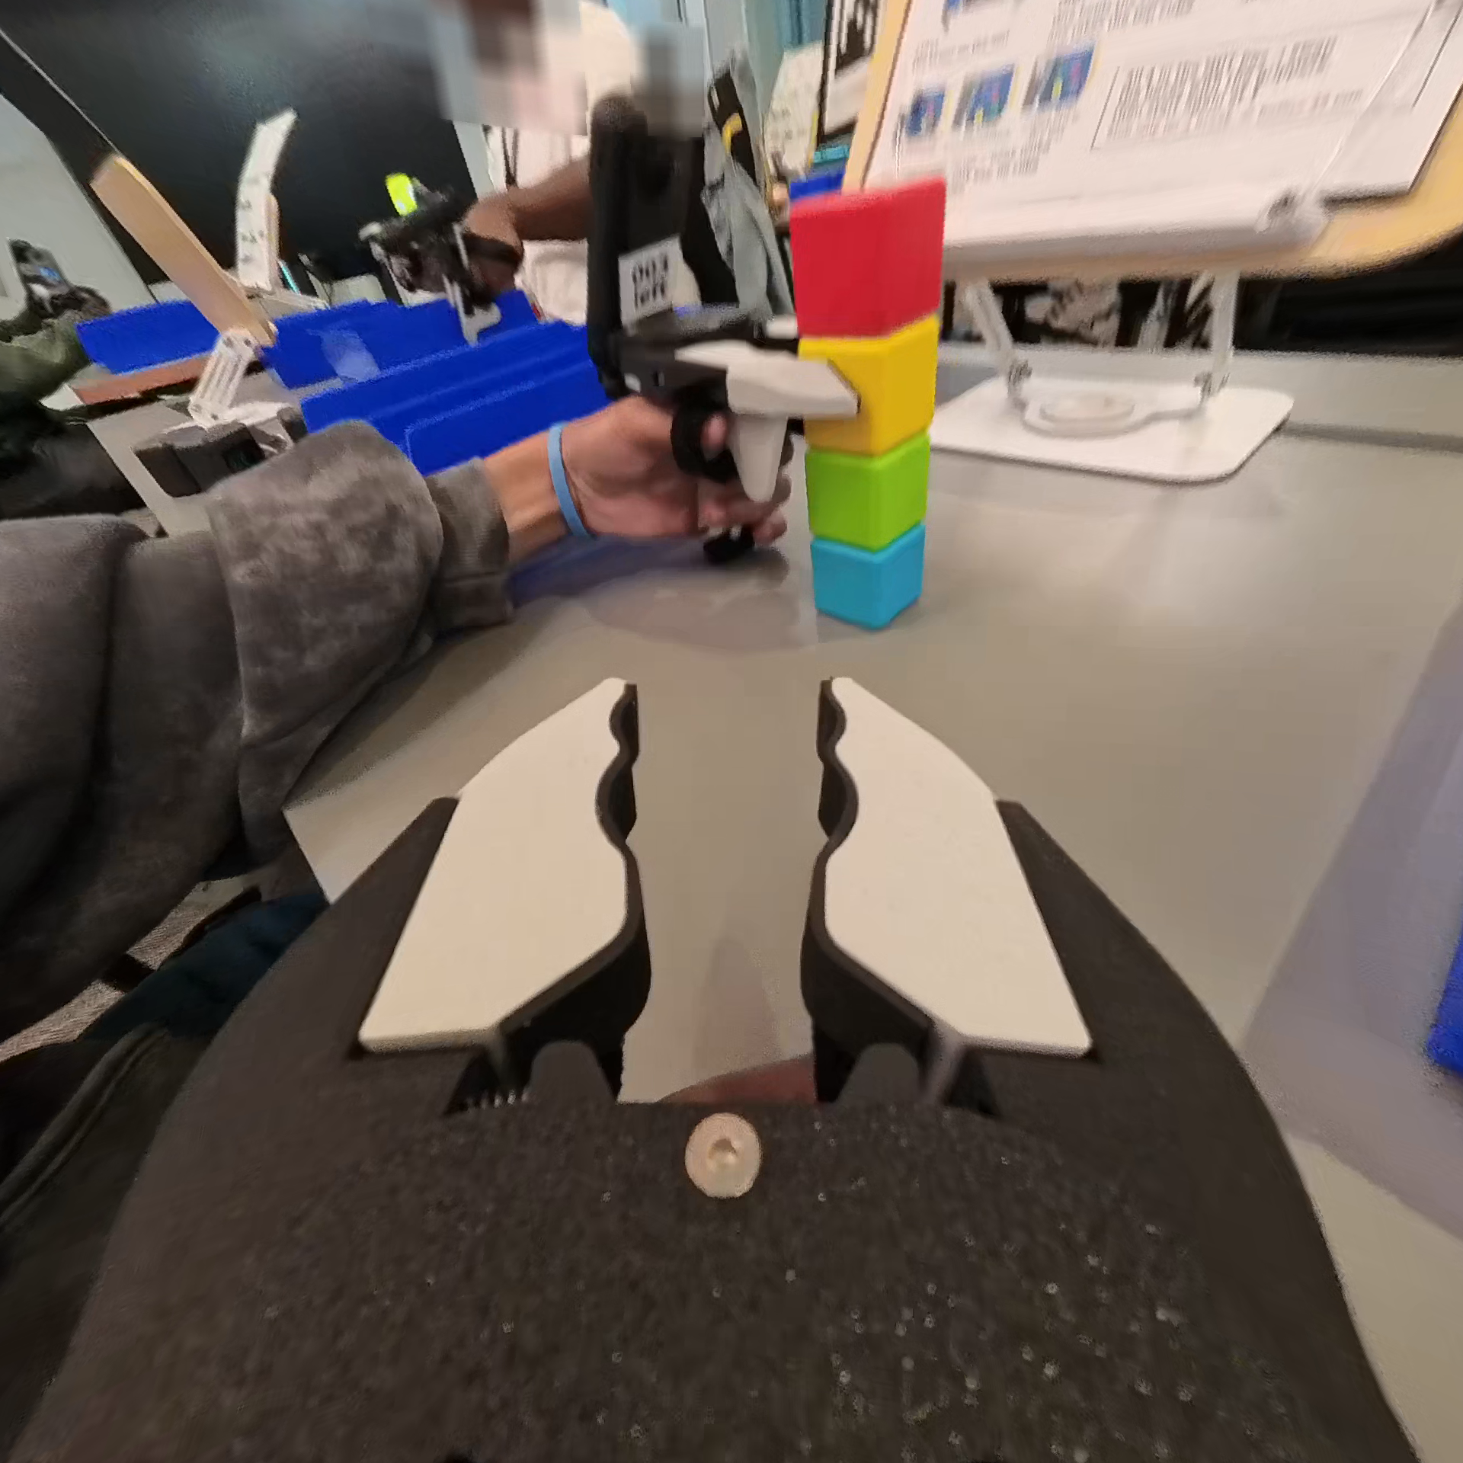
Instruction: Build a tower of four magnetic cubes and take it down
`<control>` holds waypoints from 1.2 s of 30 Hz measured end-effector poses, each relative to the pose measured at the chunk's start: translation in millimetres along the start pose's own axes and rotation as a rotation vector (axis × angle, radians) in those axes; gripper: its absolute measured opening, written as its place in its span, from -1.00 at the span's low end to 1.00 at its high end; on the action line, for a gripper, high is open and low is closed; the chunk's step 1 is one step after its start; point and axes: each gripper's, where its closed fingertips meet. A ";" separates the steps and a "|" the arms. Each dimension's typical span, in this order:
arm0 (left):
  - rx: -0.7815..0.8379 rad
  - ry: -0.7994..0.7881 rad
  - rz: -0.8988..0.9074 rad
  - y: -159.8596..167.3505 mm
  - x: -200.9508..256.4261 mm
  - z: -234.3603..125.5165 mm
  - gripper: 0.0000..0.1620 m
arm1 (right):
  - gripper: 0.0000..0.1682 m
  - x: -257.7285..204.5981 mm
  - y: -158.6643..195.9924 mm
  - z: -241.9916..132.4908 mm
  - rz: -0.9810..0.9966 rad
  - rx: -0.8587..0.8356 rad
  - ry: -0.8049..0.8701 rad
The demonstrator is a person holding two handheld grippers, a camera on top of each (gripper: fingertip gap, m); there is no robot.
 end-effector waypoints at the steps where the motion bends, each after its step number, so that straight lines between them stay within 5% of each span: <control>1: 0.000 0.003 -0.002 0.0 0.1 0.0 -0.39 | -0.47 5.6 -8.7 -0.5 -0.028 0.014 0.003; 7: 0.002 0.020 0.008 0.1 3.2 -0.8 -0.39 | -0.40 38.9 -82.6 33.0 -0.112 0.125 -0.161; 12: 0.002 0.055 0.011 0.3 7.9 -2.9 -0.39 | -0.18 55.2 -91.9 105.2 -0.126 0.091 -0.276; 19: -0.001 0.092 0.001 0.5 11.2 -3.5 -0.39 | -0.23 62.4 -87.6 155.7 -0.138 0.033 -0.384; 29: -0.002 0.082 0.000 0.6 10.1 -3.0 -0.39 | -0.40 62.0 -88.5 166.8 -0.104 0.073 -0.491; 36: -0.002 0.079 0.014 1.0 11.3 -2.8 -0.39 | -0.40 54.7 -157.9 140.7 -0.080 0.265 -0.548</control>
Point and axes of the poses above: each gripper's, where its closed fingertips meet, z out along the fingers, y out of its underside, x = y × z across the jaws, and after that the axes turned 7 degrees about -y, right-handed
